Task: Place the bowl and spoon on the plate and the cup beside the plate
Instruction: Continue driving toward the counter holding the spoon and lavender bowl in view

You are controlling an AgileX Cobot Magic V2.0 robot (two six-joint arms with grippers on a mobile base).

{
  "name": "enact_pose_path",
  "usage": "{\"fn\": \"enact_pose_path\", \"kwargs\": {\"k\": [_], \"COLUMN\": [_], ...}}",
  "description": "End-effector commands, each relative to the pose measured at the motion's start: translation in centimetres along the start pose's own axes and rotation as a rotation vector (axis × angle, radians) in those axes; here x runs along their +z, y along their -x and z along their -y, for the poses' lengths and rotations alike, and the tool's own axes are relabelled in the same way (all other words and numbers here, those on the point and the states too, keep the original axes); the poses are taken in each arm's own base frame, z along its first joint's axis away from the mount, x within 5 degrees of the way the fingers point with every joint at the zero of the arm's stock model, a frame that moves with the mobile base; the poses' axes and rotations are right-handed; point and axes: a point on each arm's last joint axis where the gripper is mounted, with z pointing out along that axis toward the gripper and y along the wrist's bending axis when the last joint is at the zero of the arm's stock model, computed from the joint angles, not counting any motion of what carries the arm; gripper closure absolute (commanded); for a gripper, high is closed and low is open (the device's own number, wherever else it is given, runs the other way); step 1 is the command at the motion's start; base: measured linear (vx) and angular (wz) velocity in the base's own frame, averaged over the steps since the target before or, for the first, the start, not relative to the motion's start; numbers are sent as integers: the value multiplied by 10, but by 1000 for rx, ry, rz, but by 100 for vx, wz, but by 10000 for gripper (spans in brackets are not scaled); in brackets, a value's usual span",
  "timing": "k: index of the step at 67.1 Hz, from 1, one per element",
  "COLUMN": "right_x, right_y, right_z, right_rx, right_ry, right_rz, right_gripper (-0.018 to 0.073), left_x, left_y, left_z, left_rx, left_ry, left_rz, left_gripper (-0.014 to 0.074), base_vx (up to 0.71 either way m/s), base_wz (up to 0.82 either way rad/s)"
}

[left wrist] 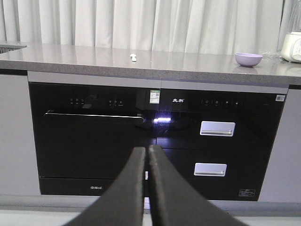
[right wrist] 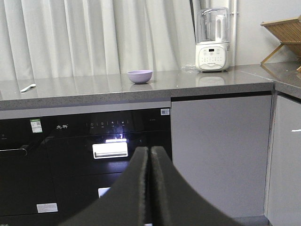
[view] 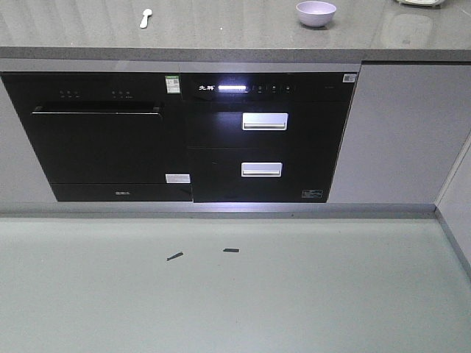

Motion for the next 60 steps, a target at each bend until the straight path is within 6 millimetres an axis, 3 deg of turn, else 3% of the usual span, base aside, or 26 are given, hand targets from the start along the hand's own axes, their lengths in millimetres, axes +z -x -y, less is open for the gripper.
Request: {"fn": "enact_pose_path", "kwargs": {"k": [1, 60], "right_x": [-1, -1], "right_y": [4, 4], "right_z": [2, 2], "right_rx": [-16, -16], "right_ry": [-18, -18], "right_rz": [73, 73], "right_gripper": [561, 561], "left_x": [0, 0], "left_y": [-1, -1], "left_z": [-1, -1], "left_rx": [-9, -9], "left_ry": [12, 12], "left_rz": [69, 69], "left_gripper": [603, 603], "base_vx": [6, 4], "base_wz": [0, 1]}}
